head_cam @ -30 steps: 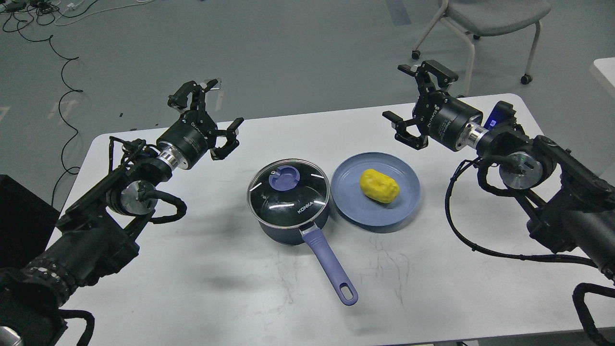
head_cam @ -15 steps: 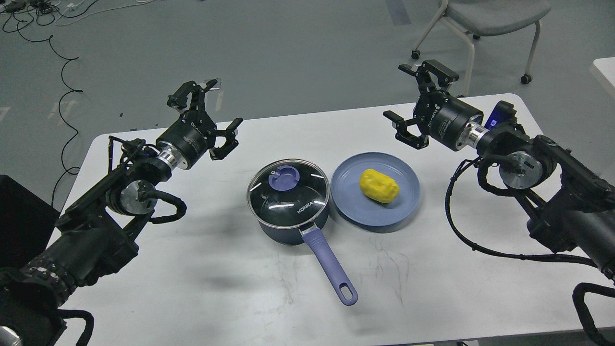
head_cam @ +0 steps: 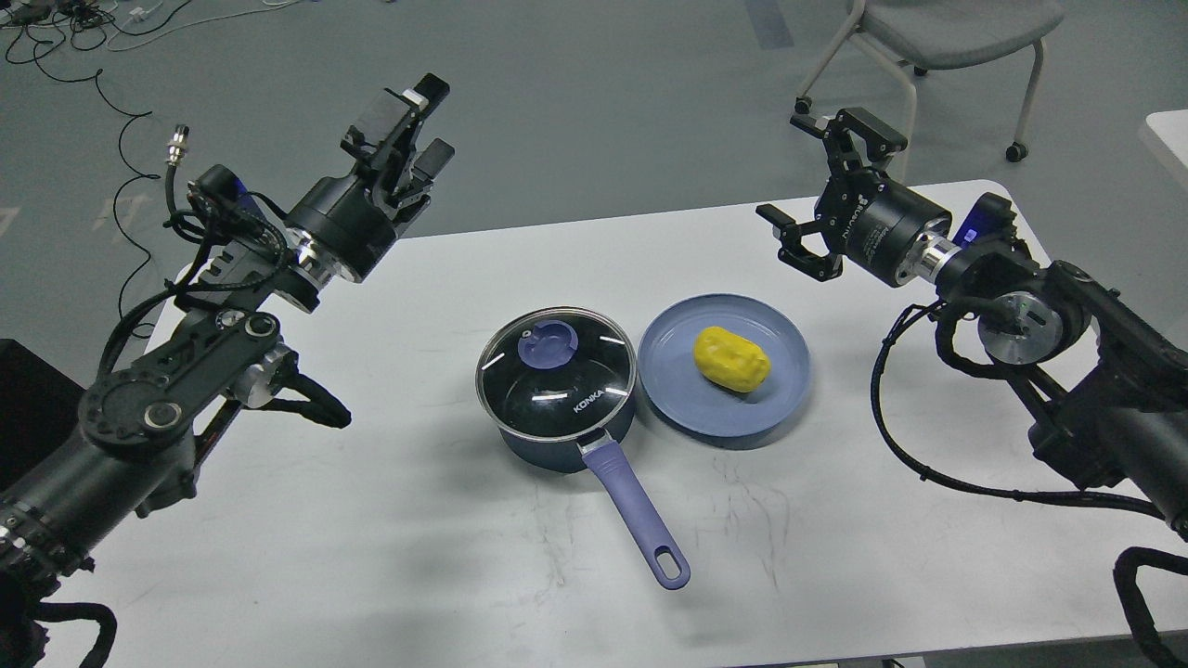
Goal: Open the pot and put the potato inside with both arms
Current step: 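Raise the left gripper and open it above the pot lid, then lower the left gripper onto the purple lid knob and close it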
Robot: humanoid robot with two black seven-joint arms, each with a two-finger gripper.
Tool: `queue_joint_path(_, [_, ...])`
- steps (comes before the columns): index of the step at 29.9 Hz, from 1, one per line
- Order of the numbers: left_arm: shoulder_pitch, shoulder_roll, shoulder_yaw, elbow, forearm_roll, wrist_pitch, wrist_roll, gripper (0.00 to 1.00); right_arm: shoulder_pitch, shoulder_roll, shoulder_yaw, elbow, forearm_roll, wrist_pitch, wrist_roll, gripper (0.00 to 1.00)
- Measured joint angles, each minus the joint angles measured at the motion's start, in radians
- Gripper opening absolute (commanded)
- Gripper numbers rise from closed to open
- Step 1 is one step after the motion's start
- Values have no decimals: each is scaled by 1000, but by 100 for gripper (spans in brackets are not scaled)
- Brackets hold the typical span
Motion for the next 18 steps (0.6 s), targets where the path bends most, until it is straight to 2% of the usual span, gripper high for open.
queue_joint_path(3, [2, 47, 55, -78, 206, 97, -1, 98, -1, 0, 8, -1, -1, -1, 2, 100])
queue_joint_path(7, [-1, 71, 168, -112, 497, 331, -1, 98, -6, -1, 17, -3, -1, -3, 2, 100])
queue_joint_path(9, [-1, 76, 225, -117, 580, 401, 0, 98, -12, -1, 23, -3, -1, -4, 2, 100])
queue_joint_path(12, [-1, 77, 273, -128, 647, 432, 0, 98, -20, -1, 26, -3, -1, -4, 2, 100])
queue_joint_path(18, [-8, 69, 325, -128, 799, 437, 1, 98, -23, -1, 26, -4, -1, -4, 2, 100])
